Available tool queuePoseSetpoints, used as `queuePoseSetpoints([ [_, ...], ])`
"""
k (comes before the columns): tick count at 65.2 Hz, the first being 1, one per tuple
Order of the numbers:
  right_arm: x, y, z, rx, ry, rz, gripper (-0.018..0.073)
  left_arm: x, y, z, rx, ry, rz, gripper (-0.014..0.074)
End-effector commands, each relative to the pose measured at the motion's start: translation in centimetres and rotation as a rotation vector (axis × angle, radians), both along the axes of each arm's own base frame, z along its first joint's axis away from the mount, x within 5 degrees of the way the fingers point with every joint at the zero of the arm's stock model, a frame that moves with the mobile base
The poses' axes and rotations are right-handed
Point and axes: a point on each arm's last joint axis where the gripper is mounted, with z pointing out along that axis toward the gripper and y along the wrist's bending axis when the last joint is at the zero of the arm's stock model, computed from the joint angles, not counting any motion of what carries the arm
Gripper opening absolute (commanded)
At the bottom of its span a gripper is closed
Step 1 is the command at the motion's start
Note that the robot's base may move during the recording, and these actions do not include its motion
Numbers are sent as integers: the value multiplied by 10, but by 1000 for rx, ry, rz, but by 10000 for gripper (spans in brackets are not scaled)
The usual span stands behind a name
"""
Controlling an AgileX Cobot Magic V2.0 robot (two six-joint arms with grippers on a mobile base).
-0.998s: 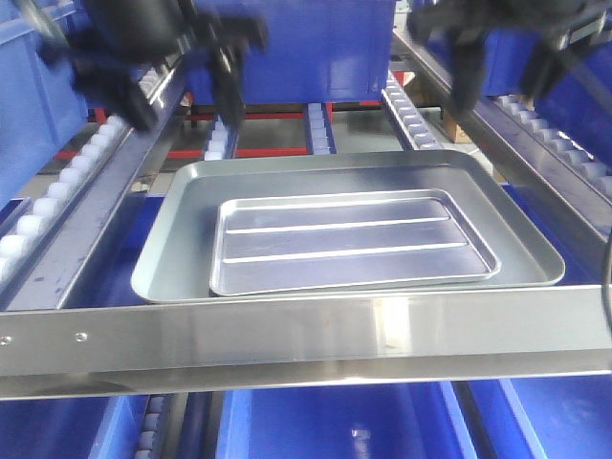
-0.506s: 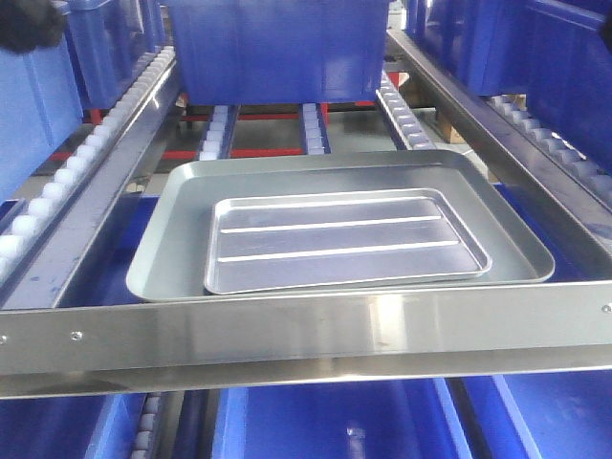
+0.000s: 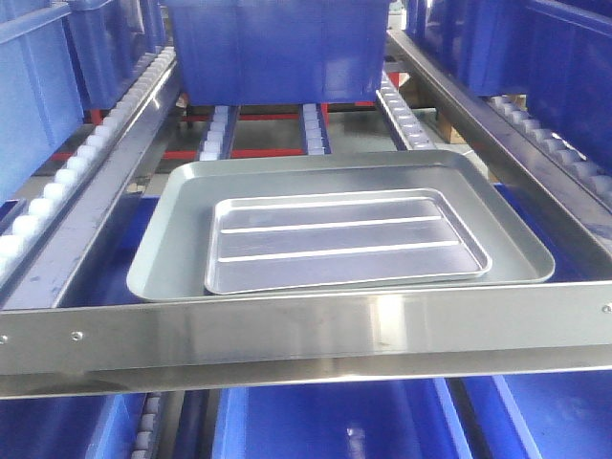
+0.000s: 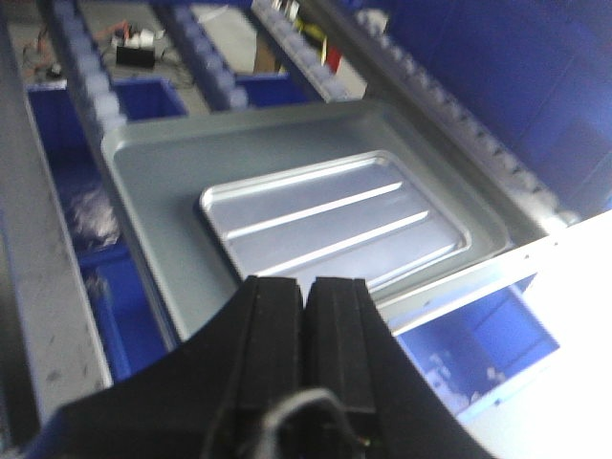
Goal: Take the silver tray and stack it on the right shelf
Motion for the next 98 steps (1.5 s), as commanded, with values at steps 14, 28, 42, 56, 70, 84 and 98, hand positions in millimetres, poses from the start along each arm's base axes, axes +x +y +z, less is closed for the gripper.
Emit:
queuePoseSetpoints([
  [14, -10, -2, 24, 41, -189, 38, 55, -3, -5, 22, -104, -134, -57, -101],
  [28, -10, -2, 24, 41, -189, 38, 55, -3, -5, 22, -104, -134, -57, -101],
  [42, -10, -2, 24, 41, -189, 38, 55, -3, -5, 23, -117, -125, -53, -101],
  [56, -10, -2, 24, 41, -189, 38, 55, -2, 1, 24, 3, -229, -8, -101],
  [70, -10, -2, 24, 41, -189, 38, 55, -19, 32, 15, 35, -210, 141, -101],
  [84, -10, -2, 24, 41, -189, 38, 55, -40, 62, -28, 18, -294, 412, -101],
  [98, -10, -2, 24, 41, -188, 38, 55, -43, 76, -59, 22, -336, 641, -101],
])
